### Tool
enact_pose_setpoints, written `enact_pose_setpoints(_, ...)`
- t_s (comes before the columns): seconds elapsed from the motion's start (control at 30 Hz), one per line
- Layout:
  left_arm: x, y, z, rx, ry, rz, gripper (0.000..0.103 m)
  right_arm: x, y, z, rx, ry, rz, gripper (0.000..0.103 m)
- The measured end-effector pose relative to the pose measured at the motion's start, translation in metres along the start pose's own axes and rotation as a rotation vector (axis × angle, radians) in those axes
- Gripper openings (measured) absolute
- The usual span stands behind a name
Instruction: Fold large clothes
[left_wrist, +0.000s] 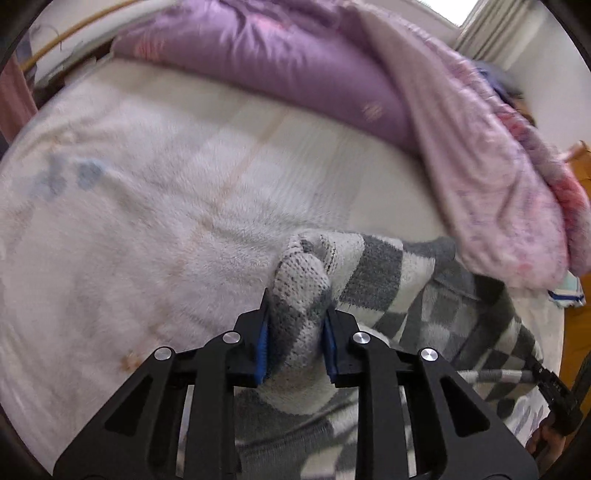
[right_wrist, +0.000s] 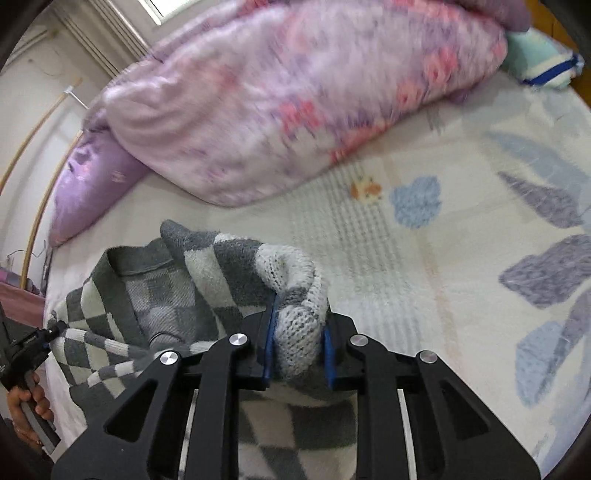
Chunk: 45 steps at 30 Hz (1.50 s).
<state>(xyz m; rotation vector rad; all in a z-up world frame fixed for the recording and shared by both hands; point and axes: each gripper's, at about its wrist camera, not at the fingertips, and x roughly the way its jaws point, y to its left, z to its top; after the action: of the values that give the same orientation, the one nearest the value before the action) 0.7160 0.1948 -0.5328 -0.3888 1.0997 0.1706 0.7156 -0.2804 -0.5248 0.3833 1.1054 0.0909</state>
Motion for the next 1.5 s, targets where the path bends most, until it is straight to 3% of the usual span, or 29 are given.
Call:
enact_pose_setpoints(0.17, -0.062, 0.009, -0.026, -0.028, -0.056, -0.043, 0.023, -0.065, 0.002, -0.028, 0.053, -0.083, 0.036, 0.018)
enact_pose_setpoints(0.3, -0.105, 0.025, -0.045, -0.041, -0.052, -0.092, 0.023, -0.120, 0.010, -0.058, 0.049, -0.139, 0.038, 0.018)
enact_pose_setpoints(0.4, -0.134, 0.051, -0.064, -0.090, -0.019, -0.162, 0.023, -0.162, 0.009, -0.096, 0.085, -0.168, 0.046, 0.018)
enact_pose_setpoints(0.5, -0.164, 0.077, -0.091, -0.097, 0.007, -0.181, 0.023, -0.192, 0.005, -0.141, 0.110, -0.171, 0.046, 0.018)
enact_pose_setpoints(0.77, -0.196, 0.129, -0.197, -0.104, 0.087, -0.120, 0.022, -0.221, -0.024, -0.266, 0.122, -0.046, 0.006, 0.018)
enact_pose_setpoints(0.83, -0.194, 0.144, -0.227, -0.125, 0.119, -0.073, 0.017, -0.214, -0.034, -0.293, 0.118, 0.002, -0.011, 0.018)
enact_pose_setpoints(1.03, -0.165, 0.187, -0.331, -0.199, 0.257, 0.040, 0.017, -0.167, -0.058, -0.366, 0.061, 0.216, -0.130, 0.020)
enact_pose_setpoints(1.07, -0.165, 0.195, -0.344, -0.239, 0.268, 0.038, 0.017, -0.161, -0.063, -0.377, 0.059, 0.256, -0.160, 0.020)
enact_pose_setpoints(1.17, -0.173, 0.211, -0.363, -0.356, 0.255, -0.008, 0.019, -0.170, -0.082, -0.394, 0.146, 0.259, -0.160, 0.021)
enact_pose_setpoints(1.23, -0.180, 0.210, -0.362, -0.362, 0.244, -0.031, 0.027, -0.185, -0.100, -0.400, 0.280, 0.225, -0.115, 0.023)
enact_pose_setpoints(1.3, -0.187, 0.205, -0.358, -0.349, 0.211, -0.055, 0.043, -0.195, -0.114, -0.402, 0.426, 0.193, -0.037, 0.031)
enact_pose_setpoints(1.33, -0.190, 0.200, -0.354, -0.346, 0.193, -0.065, 0.057, -0.198, -0.121, -0.403, 0.516, 0.177, 0.026, 0.040)
enact_pose_setpoints(1.37, -0.193, 0.196, -0.351, -0.348, 0.175, -0.081, 0.063, -0.199, -0.124, -0.404, 0.572, 0.159, 0.067, 0.047)
enact_pose_setpoints(1.5, -0.176, 0.181, -0.336, -0.379, 0.180, -0.142, 0.067, -0.188, -0.127, -0.401, 0.823, 0.075, 0.268, 0.049)
